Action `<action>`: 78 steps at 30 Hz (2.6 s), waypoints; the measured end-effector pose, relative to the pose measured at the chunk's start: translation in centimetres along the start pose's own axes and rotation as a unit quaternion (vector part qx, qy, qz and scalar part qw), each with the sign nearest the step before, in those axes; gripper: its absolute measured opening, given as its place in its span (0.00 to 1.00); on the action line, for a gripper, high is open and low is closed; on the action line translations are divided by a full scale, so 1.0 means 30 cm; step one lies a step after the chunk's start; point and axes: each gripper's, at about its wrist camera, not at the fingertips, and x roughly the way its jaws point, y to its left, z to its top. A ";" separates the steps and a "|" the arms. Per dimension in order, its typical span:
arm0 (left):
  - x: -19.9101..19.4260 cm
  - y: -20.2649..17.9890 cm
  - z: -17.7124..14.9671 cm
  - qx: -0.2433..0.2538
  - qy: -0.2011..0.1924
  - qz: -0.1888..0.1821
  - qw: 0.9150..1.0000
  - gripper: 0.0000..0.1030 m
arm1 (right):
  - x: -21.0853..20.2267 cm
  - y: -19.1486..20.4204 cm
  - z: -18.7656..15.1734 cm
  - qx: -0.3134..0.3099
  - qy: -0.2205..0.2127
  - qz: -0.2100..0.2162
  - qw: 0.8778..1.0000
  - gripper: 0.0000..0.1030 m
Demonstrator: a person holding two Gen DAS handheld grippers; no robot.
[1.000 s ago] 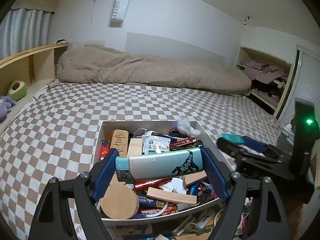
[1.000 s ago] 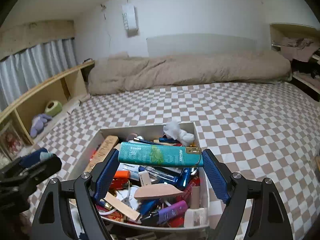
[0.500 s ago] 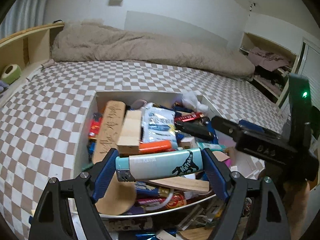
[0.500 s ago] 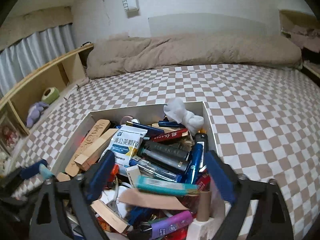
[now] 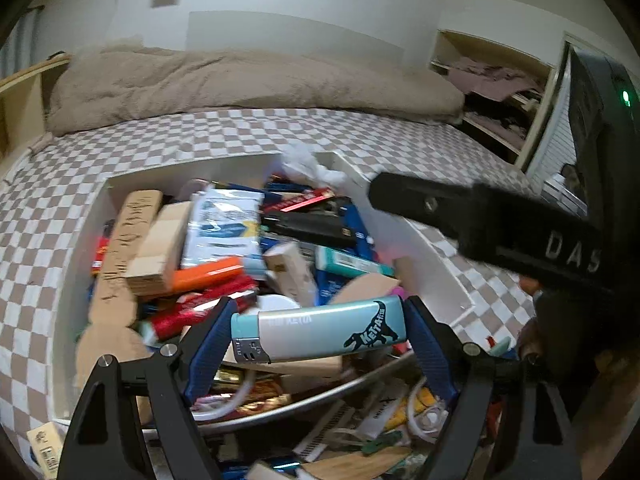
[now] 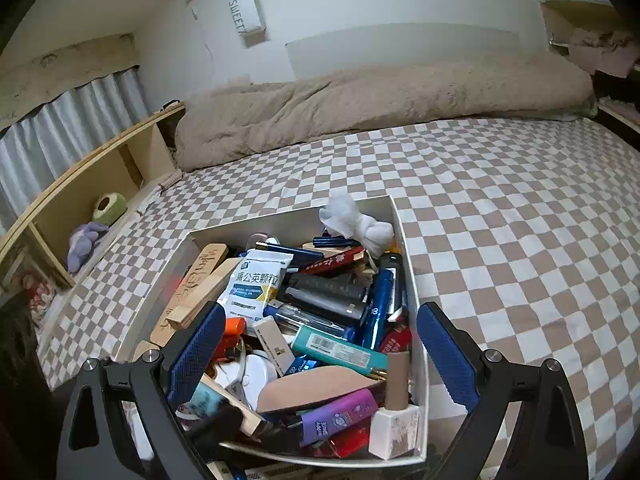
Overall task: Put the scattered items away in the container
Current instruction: 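Carry both lighters over the white box and open both grippers to drop them, then withdraw both tools from the box back toward the scattered items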
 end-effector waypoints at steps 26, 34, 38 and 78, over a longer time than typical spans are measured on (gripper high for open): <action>-0.013 0.099 0.005 -0.041 -0.047 0.086 0.994 0.98 | -0.015 -0.021 -0.020 0.013 0.001 0.005 1.000 0.94; -0.047 0.119 0.017 -0.038 -0.048 0.103 0.993 1.00 | -0.019 -0.021 -0.023 0.011 0.000 0.001 1.000 0.94; -0.072 0.126 0.020 -0.037 -0.056 0.112 0.991 1.00 | -0.022 -0.022 -0.025 0.009 -0.001 0.000 1.000 0.94; -0.285 0.185 -0.123 -0.045 -0.070 0.165 0.983 1.00 | -0.189 0.081 -0.244 -0.053 -0.006 -0.081 0.995 0.94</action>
